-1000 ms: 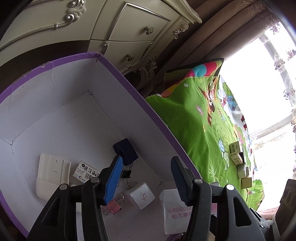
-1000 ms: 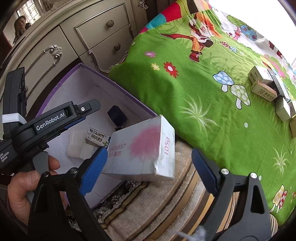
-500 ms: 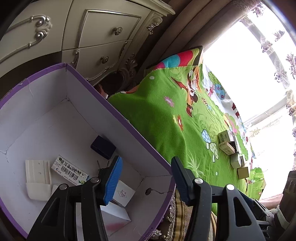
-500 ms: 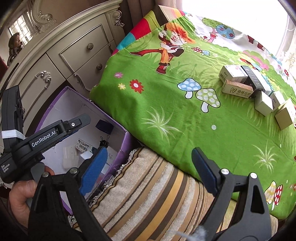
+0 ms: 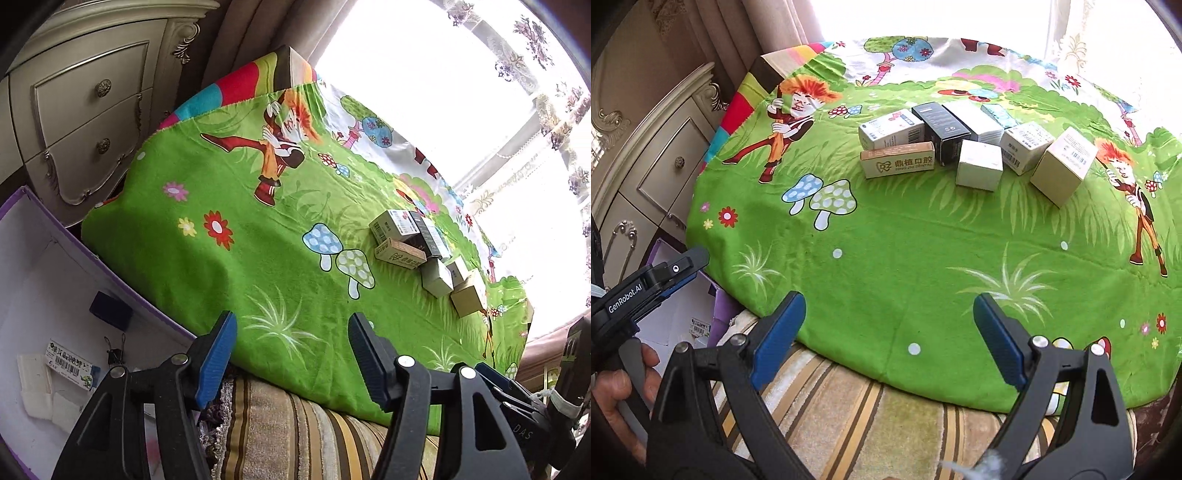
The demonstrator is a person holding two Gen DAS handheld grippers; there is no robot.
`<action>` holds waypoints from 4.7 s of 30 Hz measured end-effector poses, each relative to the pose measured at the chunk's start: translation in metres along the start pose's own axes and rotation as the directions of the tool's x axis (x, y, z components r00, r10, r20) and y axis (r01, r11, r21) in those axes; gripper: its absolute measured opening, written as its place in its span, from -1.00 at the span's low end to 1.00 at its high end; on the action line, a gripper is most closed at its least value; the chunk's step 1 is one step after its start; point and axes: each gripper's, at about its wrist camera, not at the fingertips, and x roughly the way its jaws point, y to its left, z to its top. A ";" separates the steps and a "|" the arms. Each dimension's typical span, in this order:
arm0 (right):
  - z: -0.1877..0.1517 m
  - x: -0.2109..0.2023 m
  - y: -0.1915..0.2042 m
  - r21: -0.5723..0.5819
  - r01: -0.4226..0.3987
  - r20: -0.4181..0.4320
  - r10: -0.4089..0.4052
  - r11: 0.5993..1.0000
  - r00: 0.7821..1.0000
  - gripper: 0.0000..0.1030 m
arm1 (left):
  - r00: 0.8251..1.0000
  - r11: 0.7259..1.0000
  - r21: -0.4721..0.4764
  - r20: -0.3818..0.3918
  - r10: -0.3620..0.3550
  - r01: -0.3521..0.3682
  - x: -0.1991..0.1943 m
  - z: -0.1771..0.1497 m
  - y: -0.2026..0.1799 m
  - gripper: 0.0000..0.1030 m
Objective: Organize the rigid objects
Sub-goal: 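Move both grippers back over the boxes on the bed, then grasp the long orange-labelled box with the left gripper while the right grasps the tan barcode box, then carry both boxes over the purple box and open the left gripper to drop the orange box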
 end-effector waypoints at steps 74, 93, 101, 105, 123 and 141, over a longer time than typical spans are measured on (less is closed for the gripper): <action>0.071 0.062 -0.165 0.348 0.261 0.028 -0.288 0.900 0.957 0.07 | 0.997 0.966 0.258 -0.075 0.035 -0.015 0.146 0.019 -0.146 0.66; 0.029 0.015 -0.048 0.136 0.096 0.103 -0.111 0.986 0.988 0.06 | 1.000 0.991 0.132 0.010 -0.017 0.015 0.054 0.002 -0.081 0.66; 0.010 0.008 0.016 0.014 0.000 0.071 -0.001 1.000 0.998 0.06 | 0.999 1.000 0.002 0.050 -0.013 0.012 0.015 0.004 -0.024 0.66; 0.002 0.002 0.057 -0.064 -0.064 0.050 0.067 0.996 0.997 0.06 | 0.997 0.998 -0.061 0.073 0.018 -0.014 -0.001 0.006 0.013 0.66; -0.048 0.025 0.216 -0.412 -0.235 -0.156 0.186 0.880 0.970 0.06 | 0.988 0.935 -0.338 0.070 0.139 -0.108 -0.032 -0.018 0.167 0.66; -0.063 0.043 0.237 -0.477 -0.216 -0.227 0.118 0.852 0.967 0.38 | 0.993 0.914 -0.388 -0.008 0.121 -0.114 -0.015 -0.024 0.192 0.74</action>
